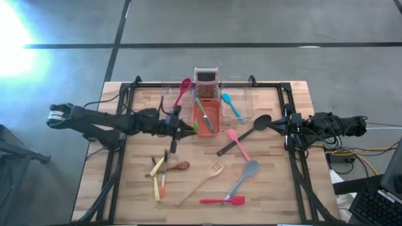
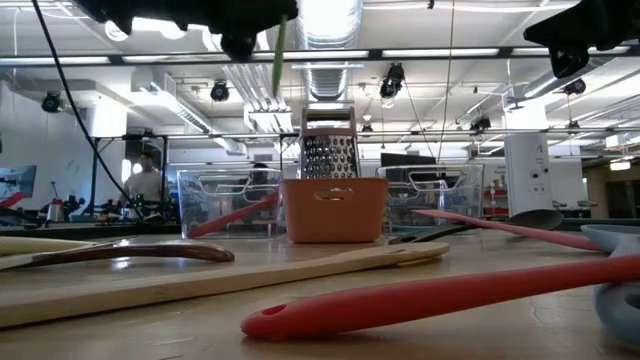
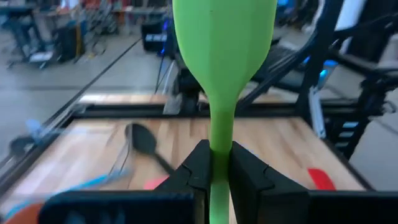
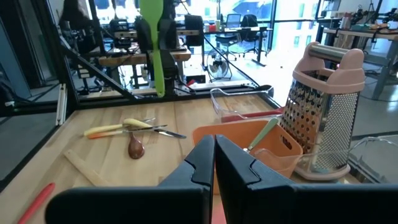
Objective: Pick & Place Kitchen Items
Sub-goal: Put the green spatula into the right transparent bin
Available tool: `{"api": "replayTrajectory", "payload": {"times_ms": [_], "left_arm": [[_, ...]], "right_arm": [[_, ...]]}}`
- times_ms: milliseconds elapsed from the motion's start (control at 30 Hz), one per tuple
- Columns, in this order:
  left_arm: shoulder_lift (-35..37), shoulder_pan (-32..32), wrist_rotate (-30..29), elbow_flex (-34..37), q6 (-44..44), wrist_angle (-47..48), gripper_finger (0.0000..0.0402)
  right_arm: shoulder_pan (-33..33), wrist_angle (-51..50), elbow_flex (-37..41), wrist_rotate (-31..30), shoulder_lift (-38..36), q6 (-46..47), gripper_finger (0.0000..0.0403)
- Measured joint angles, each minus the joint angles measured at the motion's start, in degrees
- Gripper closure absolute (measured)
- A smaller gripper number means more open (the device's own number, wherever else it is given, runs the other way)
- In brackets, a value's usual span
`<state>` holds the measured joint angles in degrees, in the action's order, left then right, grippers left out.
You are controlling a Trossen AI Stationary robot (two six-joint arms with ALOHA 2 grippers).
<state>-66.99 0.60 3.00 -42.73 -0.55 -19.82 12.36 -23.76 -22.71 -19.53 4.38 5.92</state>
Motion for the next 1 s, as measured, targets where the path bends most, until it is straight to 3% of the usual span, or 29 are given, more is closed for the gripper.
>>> {"api": "replayTrajectory", "payload": {"times_ms": [100,533,733,833,1000], "left_arm": [[-2.4,-2.4,3.9,0.1,0.9,-3.5,0.0368],[-11.7,-5.9,10.9,-1.9,2.3,-16.0,0.0368],[-13.3,-6.5,12.5,-3.3,2.3,-19.7,0.0368],[-14.7,-7.0,12.3,-4.8,1.9,-21.0,0.0367],[-17.9,-7.3,3.4,-8.1,-0.6,-22.5,0.0367]], "right_arm": [[0.0,0.0,0.0,0.0,0.0,-0.1,0.0394],[0.0,0.9,0.0,0.0,0.0,-0.1,0.0394],[0.0,8.2,1.2,1.6,1.2,3.1,0.0394],[0.0,18.6,4.1,1.8,3.7,2.8,0.0394],[0.0,31.1,7.1,-0.5,14.0,-0.6,0.0394]]}}
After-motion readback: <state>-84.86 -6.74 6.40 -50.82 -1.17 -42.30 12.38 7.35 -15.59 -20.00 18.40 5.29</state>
